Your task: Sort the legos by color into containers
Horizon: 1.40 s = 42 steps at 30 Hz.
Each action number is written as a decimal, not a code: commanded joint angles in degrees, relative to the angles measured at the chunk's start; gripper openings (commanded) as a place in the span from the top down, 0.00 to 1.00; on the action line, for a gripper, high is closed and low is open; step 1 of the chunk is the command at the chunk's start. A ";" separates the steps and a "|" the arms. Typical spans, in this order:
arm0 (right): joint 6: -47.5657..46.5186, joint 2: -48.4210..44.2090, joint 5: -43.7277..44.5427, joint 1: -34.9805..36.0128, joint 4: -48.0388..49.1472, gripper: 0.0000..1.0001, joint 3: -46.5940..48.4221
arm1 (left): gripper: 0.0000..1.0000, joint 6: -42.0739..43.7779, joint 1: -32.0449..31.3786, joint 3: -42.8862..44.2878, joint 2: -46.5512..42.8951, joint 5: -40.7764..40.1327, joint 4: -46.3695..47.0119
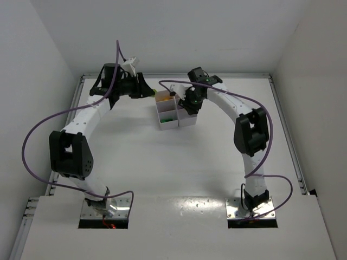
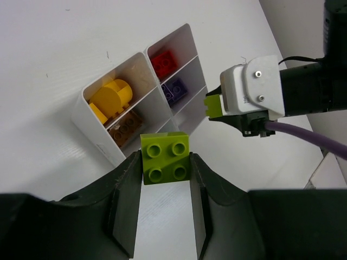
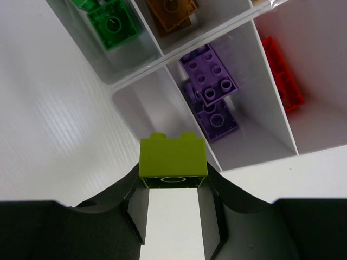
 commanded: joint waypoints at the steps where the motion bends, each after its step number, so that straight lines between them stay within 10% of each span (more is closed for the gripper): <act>1: -2.08 0.53 2.72 0.21 1.66 0.93 0.38 | 1.00 -0.46 0.47 -0.26 -3.42 0.53 1.32; 9: -2.61 1.67 3.79 0.74 2.81 0.83 -0.67 | 1.00 -0.46 0.47 -1.32 -4.48 0.00 1.32; 25: 4.23 -6.05 1.06 0.56 7.29 0.29 -4.19 | 1.00 2.97 -4.18 -1.84 -4.92 -2.11 1.32; 42: 38.42 -25.13 8.80 -19.56 15.46 0.28 -13.94 | 1.00 9.65 -22.37 14.48 15.90 -9.31 -0.87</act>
